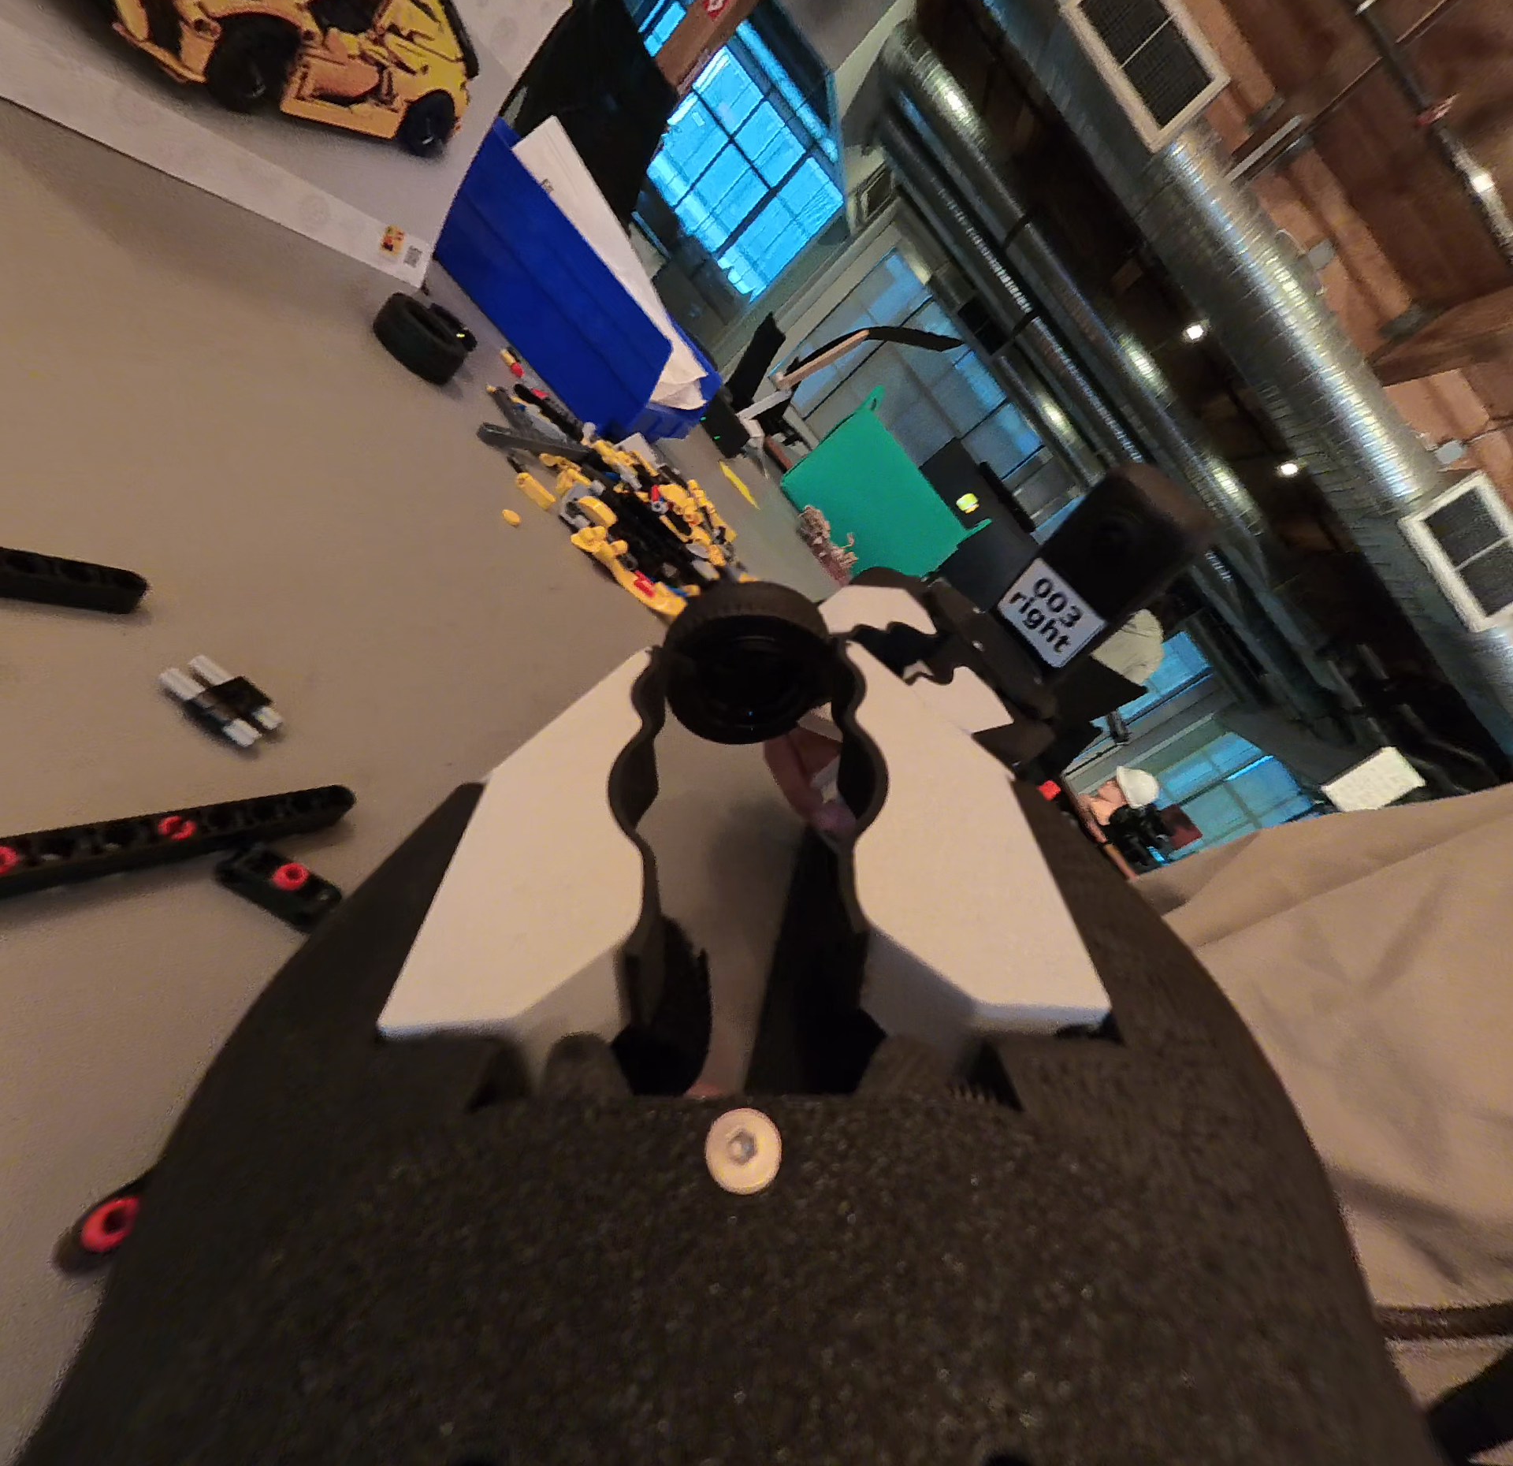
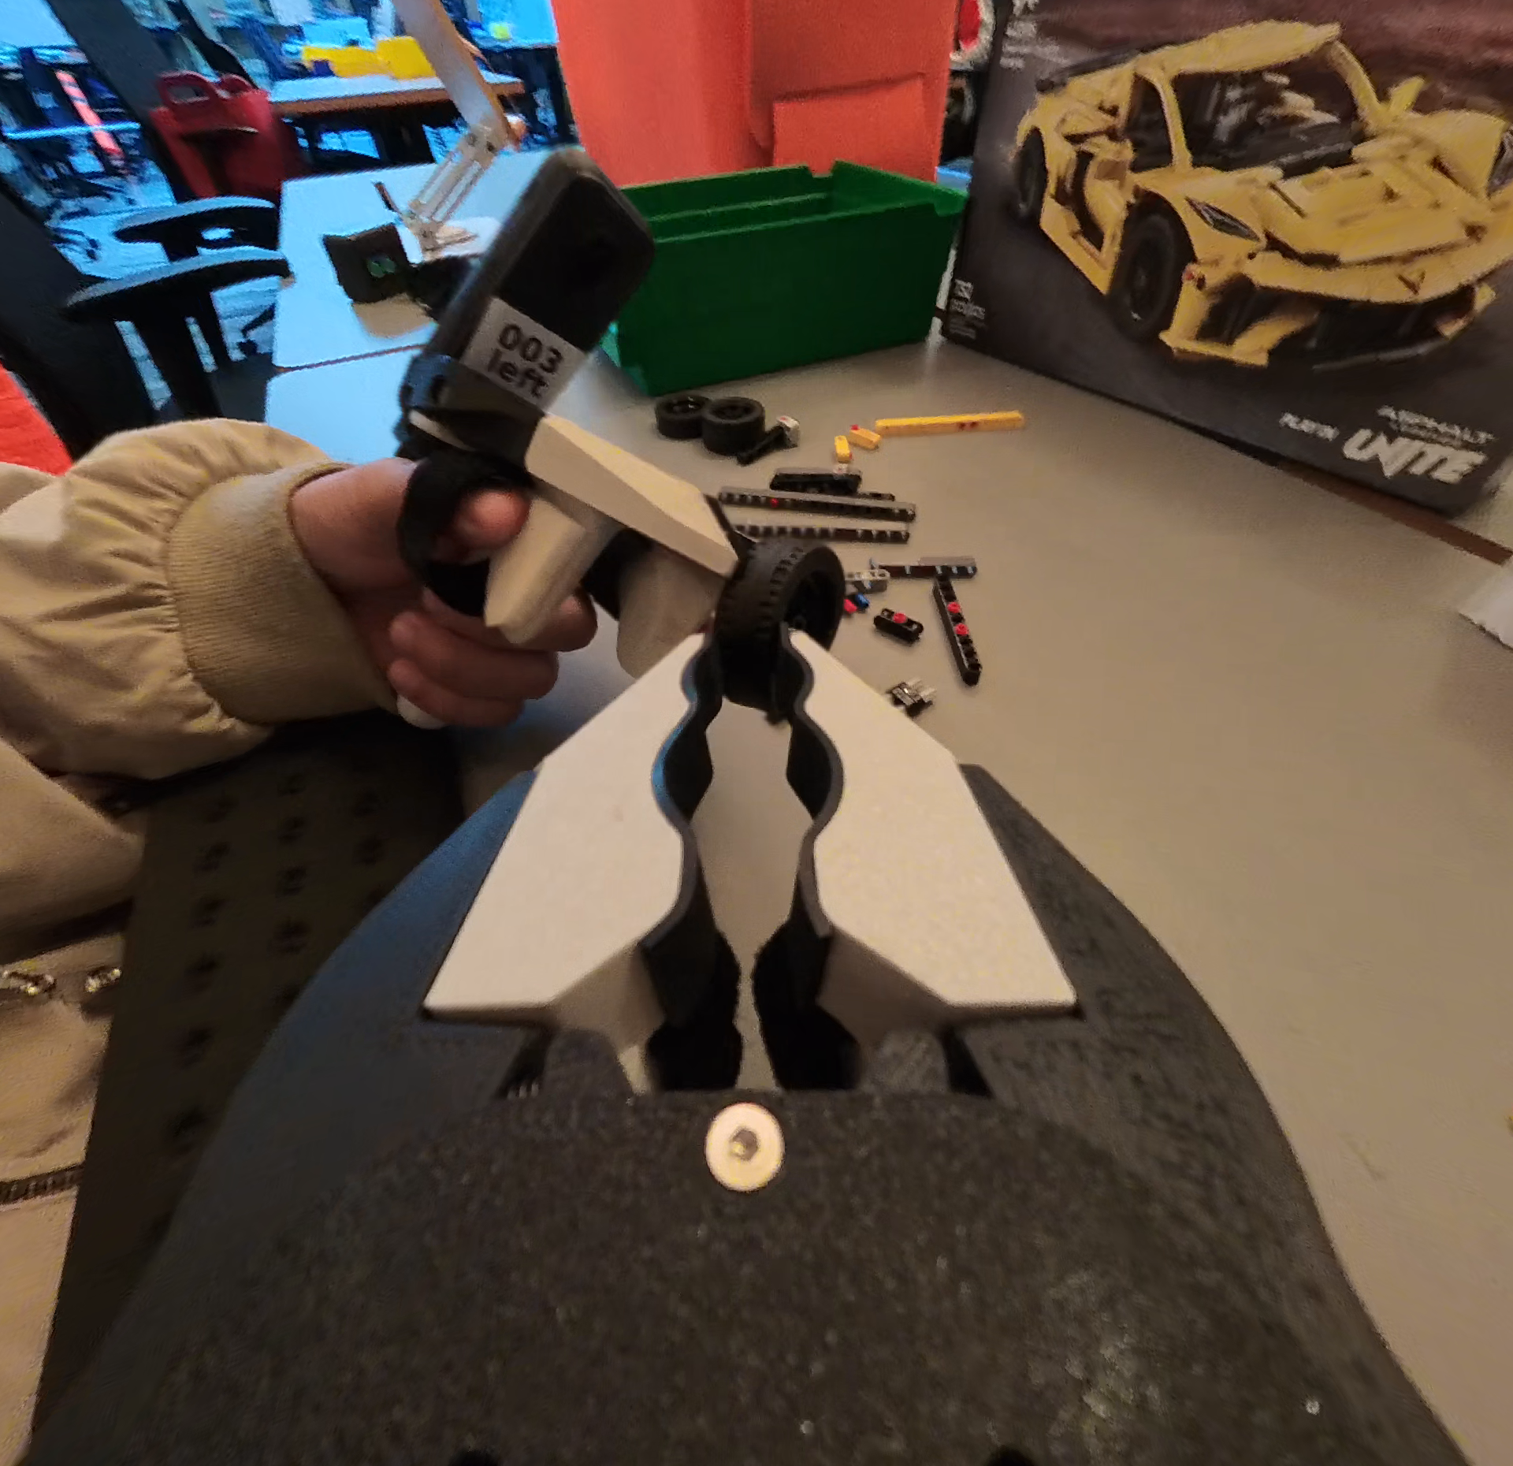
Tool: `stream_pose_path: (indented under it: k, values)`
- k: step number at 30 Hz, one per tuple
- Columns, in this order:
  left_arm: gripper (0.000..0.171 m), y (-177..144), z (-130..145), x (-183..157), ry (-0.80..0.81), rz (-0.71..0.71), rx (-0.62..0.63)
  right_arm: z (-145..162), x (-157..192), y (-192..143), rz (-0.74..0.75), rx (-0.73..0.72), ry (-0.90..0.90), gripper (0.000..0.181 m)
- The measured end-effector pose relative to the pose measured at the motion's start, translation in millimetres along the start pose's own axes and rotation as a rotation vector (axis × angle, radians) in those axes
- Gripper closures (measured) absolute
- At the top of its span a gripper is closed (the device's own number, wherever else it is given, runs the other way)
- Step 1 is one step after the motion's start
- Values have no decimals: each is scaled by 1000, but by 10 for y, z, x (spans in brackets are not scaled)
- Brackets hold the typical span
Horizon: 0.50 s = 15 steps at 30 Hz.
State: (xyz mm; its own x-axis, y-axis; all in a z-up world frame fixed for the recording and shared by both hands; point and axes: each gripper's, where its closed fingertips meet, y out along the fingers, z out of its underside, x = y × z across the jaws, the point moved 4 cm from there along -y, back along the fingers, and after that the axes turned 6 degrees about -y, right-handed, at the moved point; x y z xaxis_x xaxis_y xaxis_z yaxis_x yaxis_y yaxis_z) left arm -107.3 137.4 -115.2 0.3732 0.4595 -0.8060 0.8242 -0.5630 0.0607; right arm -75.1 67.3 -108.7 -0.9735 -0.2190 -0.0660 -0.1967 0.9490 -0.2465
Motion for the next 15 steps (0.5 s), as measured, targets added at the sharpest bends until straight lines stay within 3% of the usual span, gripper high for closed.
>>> stream_pose_path:
  k: [7, 12, 13, 14, 15]
  values:
    - [133, -10, 36, -219, -34, 192, 9, -134, 107, -81, -353, -173, 393, 169]
    - [135, -8, 96, -463, -92, 405, 45, -268, 197, -185, -619, -294, 599, 169]
    - [151, -7, 120, -531, -123, 478, 64, -214, 331, -131, -708, -219, 600, 169]
    - [152, -11, 131, -579, -162, 533, 77, -256, 413, -133, -816, -245, 682, 169]
    - [151, -21, 112, -590, -166, 538, 58, -280, 406, -124, -814, -248, 689, 169]
